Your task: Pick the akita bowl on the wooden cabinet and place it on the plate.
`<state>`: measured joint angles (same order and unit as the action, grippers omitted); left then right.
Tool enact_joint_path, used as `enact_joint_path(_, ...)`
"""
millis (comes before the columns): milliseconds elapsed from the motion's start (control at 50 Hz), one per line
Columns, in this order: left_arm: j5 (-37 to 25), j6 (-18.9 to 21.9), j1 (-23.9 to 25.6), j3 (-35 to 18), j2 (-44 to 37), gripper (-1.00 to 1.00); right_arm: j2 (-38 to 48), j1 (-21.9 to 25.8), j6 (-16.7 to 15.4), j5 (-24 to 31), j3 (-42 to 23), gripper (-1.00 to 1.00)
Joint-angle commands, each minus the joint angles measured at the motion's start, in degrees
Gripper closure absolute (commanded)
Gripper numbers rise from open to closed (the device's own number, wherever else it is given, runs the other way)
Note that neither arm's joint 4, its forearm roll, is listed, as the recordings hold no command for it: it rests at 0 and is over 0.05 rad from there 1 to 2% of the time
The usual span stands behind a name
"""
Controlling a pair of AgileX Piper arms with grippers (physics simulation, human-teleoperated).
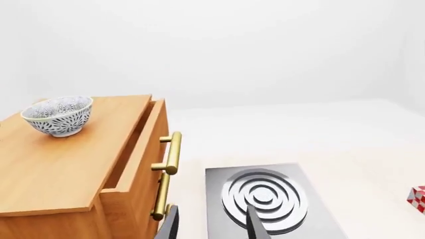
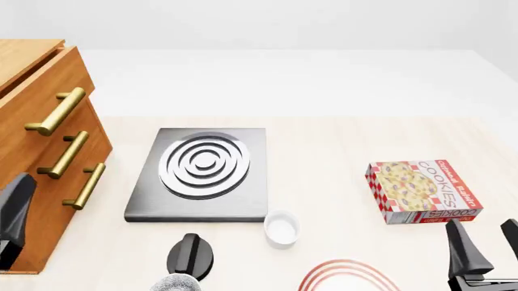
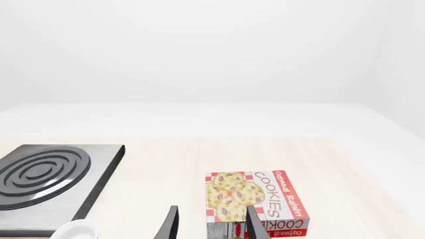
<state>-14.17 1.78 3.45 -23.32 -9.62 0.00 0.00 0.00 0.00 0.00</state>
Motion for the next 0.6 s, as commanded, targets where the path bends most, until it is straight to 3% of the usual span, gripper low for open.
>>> enact_joint_path(20,-3.44,-0.68,0.47,-7.76,-3.84,-1.00,0.00,0.00,0.00,0.00,0.00,-1.00)
enact_joint_path(380,-7.69,-1.29,-2.75,-15.73,-9.61,-1.00,0.00,0.00,0.00,0.00,0.00,-1.00)
enact_joint_path(600,-10.68,0.32,-4.46,-21.49,-11.59,-1.00,0.00,0.00,0.00,0.00,0.00,-1.00)
